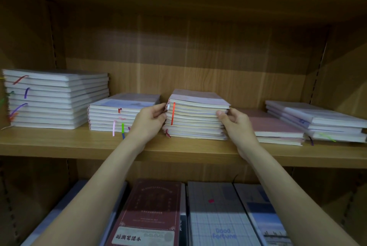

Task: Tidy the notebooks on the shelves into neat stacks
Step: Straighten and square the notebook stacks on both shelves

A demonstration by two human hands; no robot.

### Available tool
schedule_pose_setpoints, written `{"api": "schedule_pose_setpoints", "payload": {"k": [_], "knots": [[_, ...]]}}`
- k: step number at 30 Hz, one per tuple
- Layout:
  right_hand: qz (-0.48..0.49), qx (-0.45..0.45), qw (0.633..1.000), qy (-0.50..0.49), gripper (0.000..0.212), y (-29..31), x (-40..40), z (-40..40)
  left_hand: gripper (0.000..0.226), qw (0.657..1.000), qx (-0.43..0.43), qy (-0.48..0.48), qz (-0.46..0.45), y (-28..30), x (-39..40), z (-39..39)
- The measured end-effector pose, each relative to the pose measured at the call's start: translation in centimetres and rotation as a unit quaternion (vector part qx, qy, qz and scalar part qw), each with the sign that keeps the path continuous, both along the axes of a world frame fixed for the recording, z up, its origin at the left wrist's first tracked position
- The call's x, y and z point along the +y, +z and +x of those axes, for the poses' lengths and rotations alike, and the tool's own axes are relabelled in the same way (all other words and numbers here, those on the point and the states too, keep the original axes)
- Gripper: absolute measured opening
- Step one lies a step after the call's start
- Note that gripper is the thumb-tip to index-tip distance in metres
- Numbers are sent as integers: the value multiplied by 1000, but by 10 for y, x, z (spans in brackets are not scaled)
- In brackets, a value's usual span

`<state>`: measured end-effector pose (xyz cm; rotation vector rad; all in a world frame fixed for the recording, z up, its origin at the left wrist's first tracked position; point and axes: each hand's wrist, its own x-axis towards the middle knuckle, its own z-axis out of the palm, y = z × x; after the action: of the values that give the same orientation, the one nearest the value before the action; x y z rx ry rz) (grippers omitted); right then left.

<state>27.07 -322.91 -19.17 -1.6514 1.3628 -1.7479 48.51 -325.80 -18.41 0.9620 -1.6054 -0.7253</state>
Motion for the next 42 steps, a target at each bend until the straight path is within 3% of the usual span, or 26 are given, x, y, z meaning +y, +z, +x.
{"api": "schedule_pose_setpoints", "payload": {"k": [2, 8, 16, 28, 37, 42], "knots": [[3, 11, 1000, 5, 4, -1, -2, -1, 44, 1000, -5, -6, 0, -3, 0, 0], [37, 65, 997, 0, 35, -4, -10, -6, 49, 997, -78, 0, -24, -4, 1, 0], [38, 103, 994, -9, 31, -4, -9, -5, 43, 983, -164, 51, -71, -5, -2, 1], [25, 131, 990, -42, 30, -1, -3, -3, 38, 984, -140, 94, -54, 0, 4, -3], [30, 134, 988, -66, 31, 2, 2, 0, 39, 995, -80, 52, -11, 1, 9, 1], [69, 142, 982, -107, 45, 5, 10, 2, 32, 985, -150, 64, 50, 1, 10, 11]]}}
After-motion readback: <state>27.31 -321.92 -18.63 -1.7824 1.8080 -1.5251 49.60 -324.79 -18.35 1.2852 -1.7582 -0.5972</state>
